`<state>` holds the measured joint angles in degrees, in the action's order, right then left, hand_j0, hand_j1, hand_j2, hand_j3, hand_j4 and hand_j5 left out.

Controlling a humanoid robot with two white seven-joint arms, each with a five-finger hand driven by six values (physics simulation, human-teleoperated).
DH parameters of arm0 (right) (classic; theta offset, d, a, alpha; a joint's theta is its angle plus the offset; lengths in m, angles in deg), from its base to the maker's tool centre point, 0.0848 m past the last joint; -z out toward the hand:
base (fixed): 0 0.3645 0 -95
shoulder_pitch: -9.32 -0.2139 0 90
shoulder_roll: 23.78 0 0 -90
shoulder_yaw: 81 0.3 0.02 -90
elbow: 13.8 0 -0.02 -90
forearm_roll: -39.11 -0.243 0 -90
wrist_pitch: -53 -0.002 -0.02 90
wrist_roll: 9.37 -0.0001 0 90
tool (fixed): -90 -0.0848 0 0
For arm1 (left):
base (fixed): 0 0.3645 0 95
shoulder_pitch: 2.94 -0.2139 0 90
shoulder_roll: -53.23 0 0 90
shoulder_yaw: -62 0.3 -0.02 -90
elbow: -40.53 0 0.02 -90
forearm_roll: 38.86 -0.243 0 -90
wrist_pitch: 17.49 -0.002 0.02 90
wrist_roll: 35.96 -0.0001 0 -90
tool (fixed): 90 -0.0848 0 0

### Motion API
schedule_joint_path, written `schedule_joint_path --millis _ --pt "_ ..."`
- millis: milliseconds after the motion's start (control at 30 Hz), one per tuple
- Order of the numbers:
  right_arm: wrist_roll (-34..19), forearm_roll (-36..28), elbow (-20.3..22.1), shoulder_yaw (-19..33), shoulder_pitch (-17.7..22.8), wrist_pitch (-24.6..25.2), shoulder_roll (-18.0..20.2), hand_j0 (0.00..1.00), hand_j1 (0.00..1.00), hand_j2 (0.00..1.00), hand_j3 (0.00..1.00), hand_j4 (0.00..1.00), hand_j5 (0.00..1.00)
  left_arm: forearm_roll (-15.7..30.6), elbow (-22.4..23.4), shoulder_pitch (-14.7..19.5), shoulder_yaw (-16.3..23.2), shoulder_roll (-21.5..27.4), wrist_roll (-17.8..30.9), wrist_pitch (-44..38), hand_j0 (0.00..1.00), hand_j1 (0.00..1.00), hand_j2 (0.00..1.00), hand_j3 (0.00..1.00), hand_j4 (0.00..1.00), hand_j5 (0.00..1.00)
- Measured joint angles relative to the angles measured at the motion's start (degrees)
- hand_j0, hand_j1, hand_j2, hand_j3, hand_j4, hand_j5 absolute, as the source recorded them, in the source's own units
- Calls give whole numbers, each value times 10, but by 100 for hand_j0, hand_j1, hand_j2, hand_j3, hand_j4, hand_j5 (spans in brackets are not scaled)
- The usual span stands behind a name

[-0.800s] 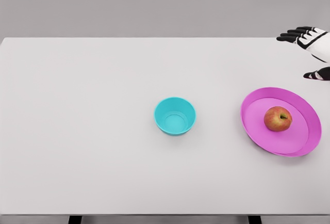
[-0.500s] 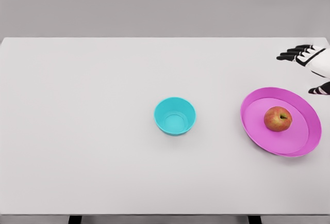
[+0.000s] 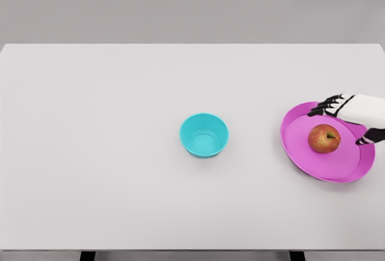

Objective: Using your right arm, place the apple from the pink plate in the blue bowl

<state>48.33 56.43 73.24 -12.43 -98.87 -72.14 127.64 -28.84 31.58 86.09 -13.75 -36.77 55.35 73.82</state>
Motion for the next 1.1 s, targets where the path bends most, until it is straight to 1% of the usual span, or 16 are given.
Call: schedule_joint_path --millis 200,233,300,333,467,833,867,900,933,967,1000,1100 --pt "-3 2 -10 -16 -7 0 -14 100 100 100 100 100 100 0 0 0 0 0 0 0 100 100 100 100 100 100" --pt "-3 2 -14 -21 -24 0 -17 100 100 100 100 100 100 0 0 0 0 0 0 0 100 100 100 100 100 100" --pt "-3 2 -24 -39 -43 0 -22 100 100 100 100 100 100 0 0 0 0 0 0 0 100 100 100 100 100 100" --pt "-3 2 -29 -48 -46 0 -25 100 100 100 100 100 100 0 0 0 0 0 0 0 100 100 100 100 100 100" --pt "-3 3 -37 -69 -49 0 -33 100 100 100 100 100 100 0 0 0 0 0 0 0 100 100 100 100 100 100" --pt "-3 3 -45 -91 -49 0 -39 99 99 99 99 99 99 0 0 0 0 0 0 0 100 100 100 100 100 100" --pt "-3 3 -45 -92 -49 0 -40 92 92 92 92 92 92 0 0 0 0 0 0 0 100 100 100 100 100 100" --pt "-3 3 -45 -93 -49 0 -40 88 88 88 88 88 88 0 0 0 0 0 0 0 100 100 100 100 100 100" --pt "-3 3 -45 -94 -49 0 -39 87 87 87 87 87 87 0 0 0 0 0 0 0 100 100 100 100 100 100" --pt "-3 3 -45 -94 -49 0 -39 81 81 81 81 81 81 0 0 0 0 0 0 0 100 100 100 100 100 100" --pt "-3 3 -45 -94 -49 0 -39 77 77 77 77 77 77 0 0 0 0 0 0 0 100 100 100 100 100 100" --pt "-3 3 -45 -95 -48 0 -39 68 68 68 68 68 68 0 0 0 0 0 0 0 100 100 100 100 100 100"
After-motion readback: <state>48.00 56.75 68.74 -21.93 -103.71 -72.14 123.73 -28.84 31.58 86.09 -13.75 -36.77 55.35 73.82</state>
